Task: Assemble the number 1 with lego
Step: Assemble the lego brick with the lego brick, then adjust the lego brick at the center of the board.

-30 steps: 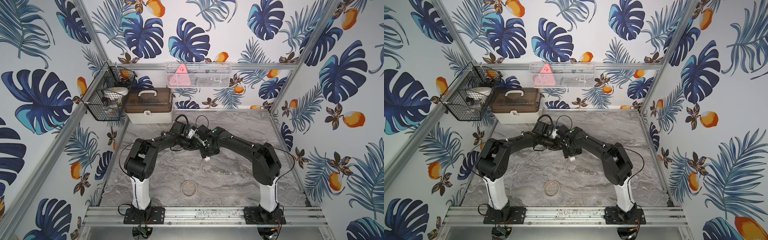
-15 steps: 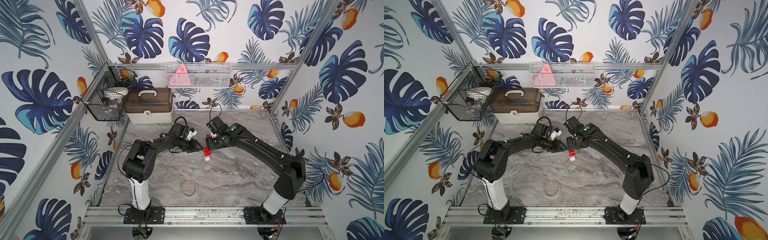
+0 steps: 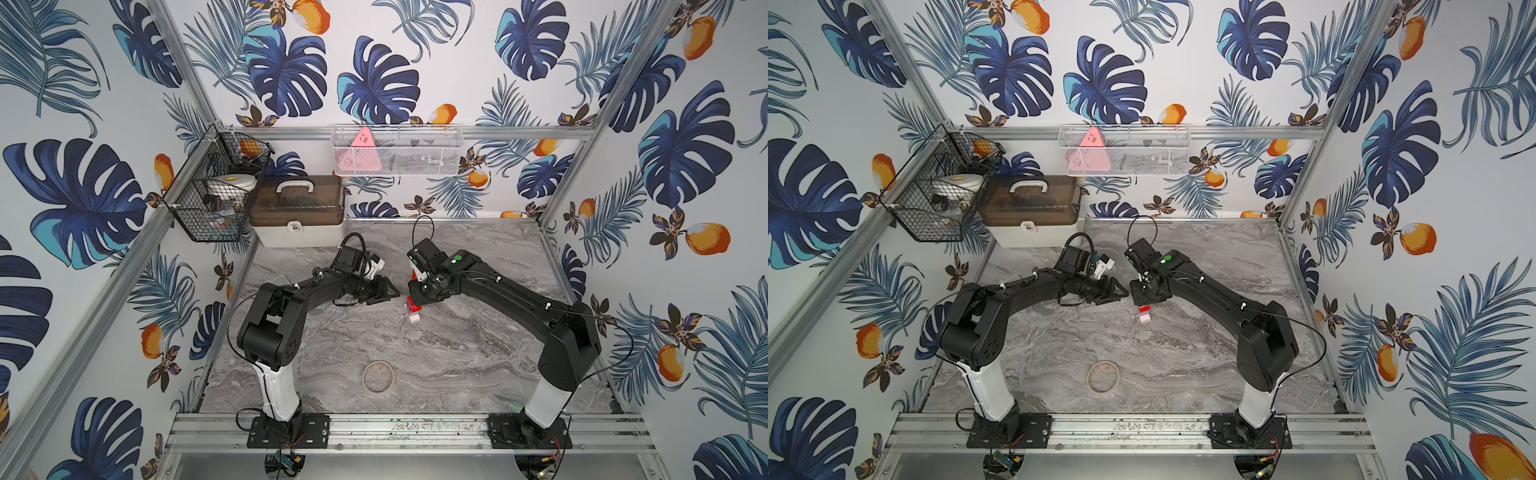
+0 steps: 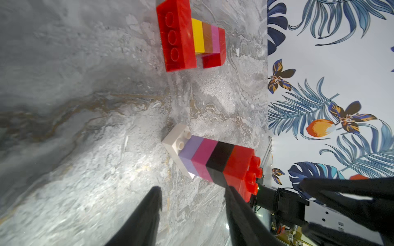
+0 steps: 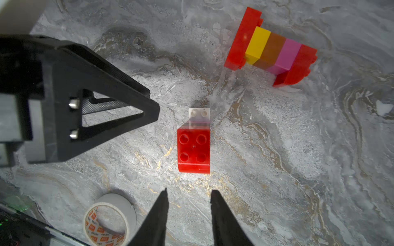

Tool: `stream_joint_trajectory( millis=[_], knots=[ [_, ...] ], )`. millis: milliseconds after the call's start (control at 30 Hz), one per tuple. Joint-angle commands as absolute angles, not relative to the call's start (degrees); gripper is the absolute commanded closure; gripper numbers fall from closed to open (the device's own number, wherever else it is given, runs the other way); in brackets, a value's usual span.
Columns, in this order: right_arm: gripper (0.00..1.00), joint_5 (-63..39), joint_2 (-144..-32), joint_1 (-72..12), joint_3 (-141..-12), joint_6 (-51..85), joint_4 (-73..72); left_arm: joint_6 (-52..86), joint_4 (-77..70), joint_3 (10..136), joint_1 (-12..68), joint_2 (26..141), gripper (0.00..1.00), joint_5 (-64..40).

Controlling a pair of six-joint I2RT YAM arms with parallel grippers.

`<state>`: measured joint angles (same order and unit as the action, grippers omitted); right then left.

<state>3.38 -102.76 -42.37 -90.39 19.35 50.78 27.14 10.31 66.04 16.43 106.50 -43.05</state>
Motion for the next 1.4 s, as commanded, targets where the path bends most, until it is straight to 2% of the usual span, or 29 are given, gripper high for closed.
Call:
stream_joint_trajectory(
  millis=[0,200,733,800,867,967,1367],
  knots=[
    [0.71,4.1,-104.4,-42.4,-92.3,17.8,50.9,24.6,14.9,66.9,15.8,106.7,0.48,-39.0],
    [0.77,4.4,-107.9,-42.4,-94.2,16.4,52.0,25.1,15.2,66.9,15.2,107.0,0.49,-39.0],
    [0.77,5.5,-111.3,-42.0,-94.9,16.3,54.1,25.5,15.5,66.9,14.7,108.1,0.51,-39.4],
    [0.72,5.6,-110.8,-42.0,-96.4,16.2,54.7,25.6,15.4,66.8,14.7,108.0,0.51,-39.5],
    [0.56,5.5,-110.1,-42.1,-98.2,16.3,55.4,25.5,15.5,66.9,14.7,108.0,0.5,-39.2],
    [0.44,5.4,-109.5,-42.1,-99.1,16.4,55.2,25.3,15.6,66.9,14.6,107.9,0.5,-39.0],
    [0.41,4.4,-114.5,-42.1,-99.0,15.1,55.5,25.2,15.9,67.1,14.1,108.1,0.49,-38.7]
  ],
)
